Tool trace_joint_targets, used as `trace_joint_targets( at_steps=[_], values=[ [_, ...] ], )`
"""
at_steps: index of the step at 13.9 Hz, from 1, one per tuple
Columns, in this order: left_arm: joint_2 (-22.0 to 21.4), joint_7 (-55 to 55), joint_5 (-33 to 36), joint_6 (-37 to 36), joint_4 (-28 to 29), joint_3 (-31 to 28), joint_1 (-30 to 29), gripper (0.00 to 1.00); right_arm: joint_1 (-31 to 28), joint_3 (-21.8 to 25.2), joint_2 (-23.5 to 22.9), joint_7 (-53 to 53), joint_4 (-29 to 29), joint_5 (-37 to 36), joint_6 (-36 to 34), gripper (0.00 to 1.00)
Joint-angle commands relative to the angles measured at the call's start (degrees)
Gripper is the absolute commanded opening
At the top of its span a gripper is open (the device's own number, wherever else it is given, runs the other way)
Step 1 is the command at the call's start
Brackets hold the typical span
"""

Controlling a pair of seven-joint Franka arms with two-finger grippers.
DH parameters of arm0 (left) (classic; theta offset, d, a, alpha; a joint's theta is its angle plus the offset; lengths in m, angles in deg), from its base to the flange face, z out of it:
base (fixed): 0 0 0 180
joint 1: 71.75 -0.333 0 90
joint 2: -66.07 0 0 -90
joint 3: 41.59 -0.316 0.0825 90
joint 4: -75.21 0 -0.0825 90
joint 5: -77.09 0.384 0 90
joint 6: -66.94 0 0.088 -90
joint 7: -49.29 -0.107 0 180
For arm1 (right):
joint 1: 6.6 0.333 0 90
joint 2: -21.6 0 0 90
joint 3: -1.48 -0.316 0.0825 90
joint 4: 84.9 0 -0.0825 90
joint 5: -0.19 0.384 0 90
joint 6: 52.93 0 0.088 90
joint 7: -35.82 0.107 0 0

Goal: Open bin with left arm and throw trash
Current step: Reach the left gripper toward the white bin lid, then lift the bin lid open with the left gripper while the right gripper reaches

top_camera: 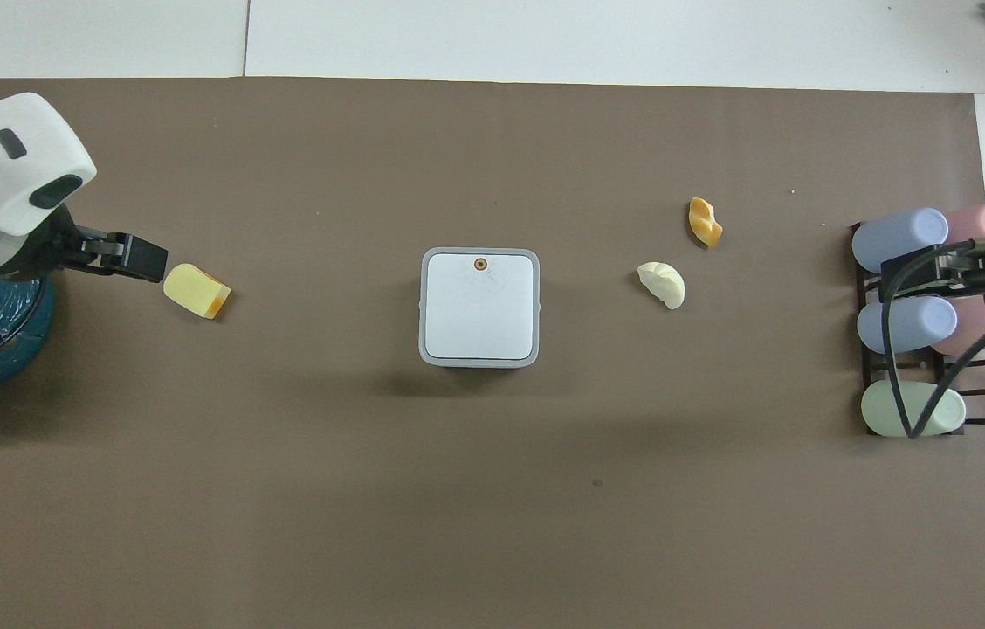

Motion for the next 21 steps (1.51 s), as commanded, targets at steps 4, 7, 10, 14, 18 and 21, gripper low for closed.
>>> trace_joint_targets(
  at_steps=[4, 7, 10, 14, 18, 21],
  values=[
    [-3.60, 22.58, -6.37, 13.67, 9.33, -0.57, 10.20, 0.31, -0.77, -0.37, 0.36, -0.45, 1.15, 1.34, 0.76, 1.00],
    [-1.76, 31.36, -9.01, 22.18, 10.74, -0.57, 13.88, 0.20, -0.77, -0.37, 0.79, -0.71, 2.03, 1.34, 1.98, 1.00],
    [4.21, 41.99, -9.02, 33.87, 10.74, -0.66, 18.72, 0.14, -0.77, -0.37, 0.89, -0.72, 2.47, 1.34, 2.43, 1.00],
    [8.44, 44.57, -9.02, 42.15, 10.65, -0.57, 20.14, 0.13, -0.51, -0.46, 1.50, -0.80, 4.39, 1.43, 6.02, 1.00],
    [11.25, 44.93, -9.11, 45.68, 10.83, -0.57, 21.28, 0.13, 0.02, -0.64, 3.44, -1.07, 14.31, 4.83, 18.48, 1.00],
    [14.50, 45.01, -9.11, 48.05, 10.83, -0.66, 23.04, 0.13, 3.61, -0.64, -2.08, -0.89, 16.80, 6.70, 29.11, 1.00]
  ],
)
